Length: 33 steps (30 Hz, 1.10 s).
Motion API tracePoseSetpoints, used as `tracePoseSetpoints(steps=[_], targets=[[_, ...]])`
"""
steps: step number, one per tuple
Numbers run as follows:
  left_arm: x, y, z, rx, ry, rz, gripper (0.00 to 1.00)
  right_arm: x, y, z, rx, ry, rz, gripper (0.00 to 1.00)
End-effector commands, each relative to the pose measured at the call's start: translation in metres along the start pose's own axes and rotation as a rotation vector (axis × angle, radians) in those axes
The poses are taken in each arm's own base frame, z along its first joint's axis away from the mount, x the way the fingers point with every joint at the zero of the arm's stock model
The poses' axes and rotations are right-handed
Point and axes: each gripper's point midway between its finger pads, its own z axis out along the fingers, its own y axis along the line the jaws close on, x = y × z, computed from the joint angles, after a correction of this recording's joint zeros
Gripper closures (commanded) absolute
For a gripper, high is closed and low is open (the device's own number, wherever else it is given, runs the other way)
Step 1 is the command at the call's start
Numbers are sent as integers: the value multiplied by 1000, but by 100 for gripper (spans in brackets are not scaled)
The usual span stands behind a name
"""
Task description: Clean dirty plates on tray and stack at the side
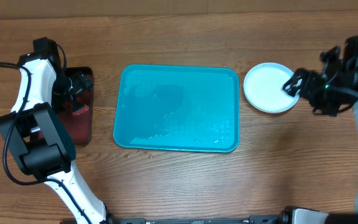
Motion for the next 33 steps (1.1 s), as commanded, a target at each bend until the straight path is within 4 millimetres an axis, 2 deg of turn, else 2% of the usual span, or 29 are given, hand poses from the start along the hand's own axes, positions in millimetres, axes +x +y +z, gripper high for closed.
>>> tracePoseSetpoints(steps=[1,6,10,26,30,33], targets=[[-5,-3,-5,18,-12,-5,0,28,10,-13,0,-3,-58,0],[-5,-3,-5,18,-12,-5,0,67,17,-30,-11,70,-73,0],[-5,-3,-5,18,-12,-5,0,86,14,-33,0,143,-50,0],[-5,-3,-5,18,-12,-4,0,86,14,-32,1,146,-49,0],[-5,-3,-5,18,-12,-5,0,73,18,-33,-16,76,-72,0],[-5,-3,-5,18,-12,-5,0,65,24,-42,-40,-2,-96,0]])
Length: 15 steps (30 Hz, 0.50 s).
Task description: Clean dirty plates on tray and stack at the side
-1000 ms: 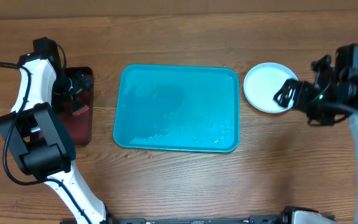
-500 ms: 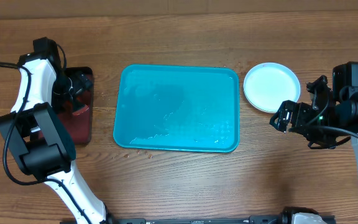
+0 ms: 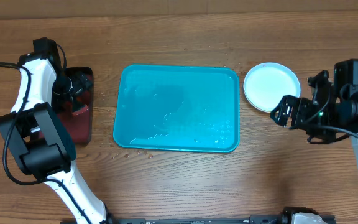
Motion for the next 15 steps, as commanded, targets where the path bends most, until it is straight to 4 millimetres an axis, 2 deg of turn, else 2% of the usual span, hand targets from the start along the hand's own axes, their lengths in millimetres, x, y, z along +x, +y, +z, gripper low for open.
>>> tracePoseSetpoints(steps=[1,5,9,12,15], targets=[[-5,-3,-5,18,-12,-5,0,-1,8,-14,-30,-94,-39,0],[-5,-3,-5,18,-12,-5,0,3,12,-29,-61,-242,-88,0],[-5,-3,-5,18,-12,-5,0,17,12,-39,-100,-436,-151,0],[-5,-3,-5,18,-12,-5,0,28,9,-38,-119,-536,-184,0],[-5,-3,-5,18,-12,-5,0,41,4,-27,-134,-579,-200,0]])
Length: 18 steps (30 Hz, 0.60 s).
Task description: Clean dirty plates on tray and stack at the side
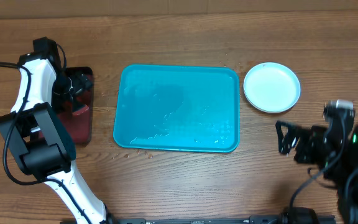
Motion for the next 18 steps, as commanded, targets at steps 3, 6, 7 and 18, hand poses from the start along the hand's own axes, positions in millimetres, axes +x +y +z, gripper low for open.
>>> tracePoseSetpoints(steps=[3,6,7,18], targets=[[-5,-2,-4,17,-12,-5,0,39,-8,15,-26,2,-9,0],[-5,-2,-4,17,-12,-5,0,43,-11,24,-38,-25,-19,0],[-5,-3,-5,17,-12,-4,0,42,-11,27,-44,-54,-28,0],[-5,-3,-5,17,-12,-4,0,53,-5,47,-166,-268,-129,0]])
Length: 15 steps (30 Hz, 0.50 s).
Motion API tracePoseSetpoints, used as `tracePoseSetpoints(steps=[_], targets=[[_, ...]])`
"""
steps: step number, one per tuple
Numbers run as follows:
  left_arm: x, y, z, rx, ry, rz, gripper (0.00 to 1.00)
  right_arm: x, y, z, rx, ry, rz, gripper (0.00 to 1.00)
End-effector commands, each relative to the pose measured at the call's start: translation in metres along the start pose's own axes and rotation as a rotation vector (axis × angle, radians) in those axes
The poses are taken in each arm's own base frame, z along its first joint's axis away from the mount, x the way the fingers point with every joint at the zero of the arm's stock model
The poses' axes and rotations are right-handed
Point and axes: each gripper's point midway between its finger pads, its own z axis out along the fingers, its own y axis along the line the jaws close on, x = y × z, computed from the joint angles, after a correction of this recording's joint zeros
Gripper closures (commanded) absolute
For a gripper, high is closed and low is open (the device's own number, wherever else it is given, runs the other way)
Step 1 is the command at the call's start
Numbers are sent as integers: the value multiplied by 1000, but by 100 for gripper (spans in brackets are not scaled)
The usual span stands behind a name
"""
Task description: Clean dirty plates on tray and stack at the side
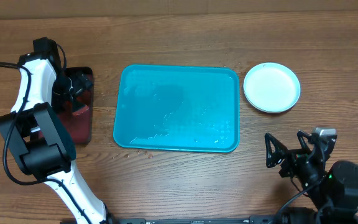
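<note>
The teal tray (178, 109) lies in the middle of the table, wet-looking, with no plate on it. A white plate (271, 88) sits on the wood just right of the tray. My right gripper (284, 148) is near the front right of the table, well clear of the plate, open and holding nothing. My left gripper (73, 87) rests over a dark red tub (79, 121) at the far left. Its fingers are dark against the tub, so their state does not show.
The dark red tub stands a short gap left of the tray. Bare wood runs along the back and front of the tray. The left arm's base (39, 146) fills the front left.
My right gripper has drawn back further toward the front edge and sits lower in the view. The plate, the tray and the left arm have not moved.
My right gripper was first at the right rim of the white plate beside the tray. Then it was off the plate, just in front of it. It has since stood further back each time, and the plate stays beside the tray.
</note>
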Motion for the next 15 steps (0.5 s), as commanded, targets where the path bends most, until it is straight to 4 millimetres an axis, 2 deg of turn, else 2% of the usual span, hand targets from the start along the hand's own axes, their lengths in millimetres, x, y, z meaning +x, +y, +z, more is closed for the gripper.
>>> tracePoseSetpoints(steps=[1,15], targets=[[-5,-2,-5,15,-14,-5,1,11,7,8,-64,-29,-34,0],[-5,-2,-5,15,-14,-5,0,21,10,26,-160,-262,-144,0]])
